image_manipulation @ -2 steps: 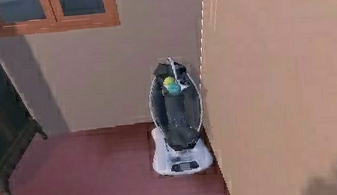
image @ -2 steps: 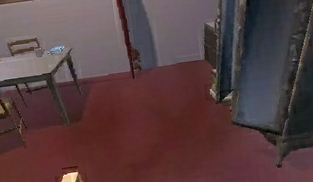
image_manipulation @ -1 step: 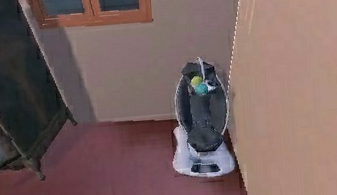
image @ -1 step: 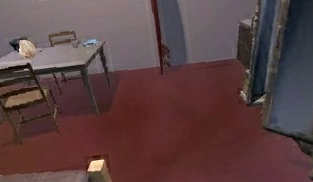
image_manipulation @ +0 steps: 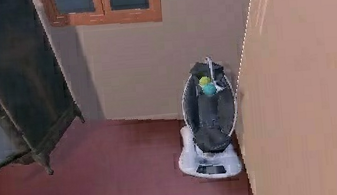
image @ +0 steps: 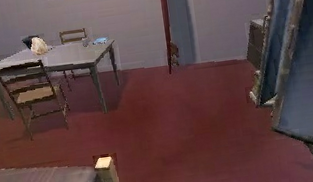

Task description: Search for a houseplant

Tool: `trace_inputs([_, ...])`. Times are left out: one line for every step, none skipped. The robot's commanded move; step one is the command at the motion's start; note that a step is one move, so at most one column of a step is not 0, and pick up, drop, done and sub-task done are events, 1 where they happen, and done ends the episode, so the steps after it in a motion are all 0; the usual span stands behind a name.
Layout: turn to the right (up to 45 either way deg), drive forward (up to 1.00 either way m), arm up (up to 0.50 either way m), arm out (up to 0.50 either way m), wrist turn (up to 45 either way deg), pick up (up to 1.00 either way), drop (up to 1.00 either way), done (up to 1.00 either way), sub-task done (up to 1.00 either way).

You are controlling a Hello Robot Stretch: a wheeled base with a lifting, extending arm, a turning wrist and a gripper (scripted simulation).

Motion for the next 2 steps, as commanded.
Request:
trace_inputs([12.0, 0.0, 0.0, 0.0, 0.0, 0.0, 0.0, 0.0, 0.0])
trace_inputs([0.0, 1.0, 0.0, 0.0, 0.0, 0.0, 0.0, 0.0, 0.0])
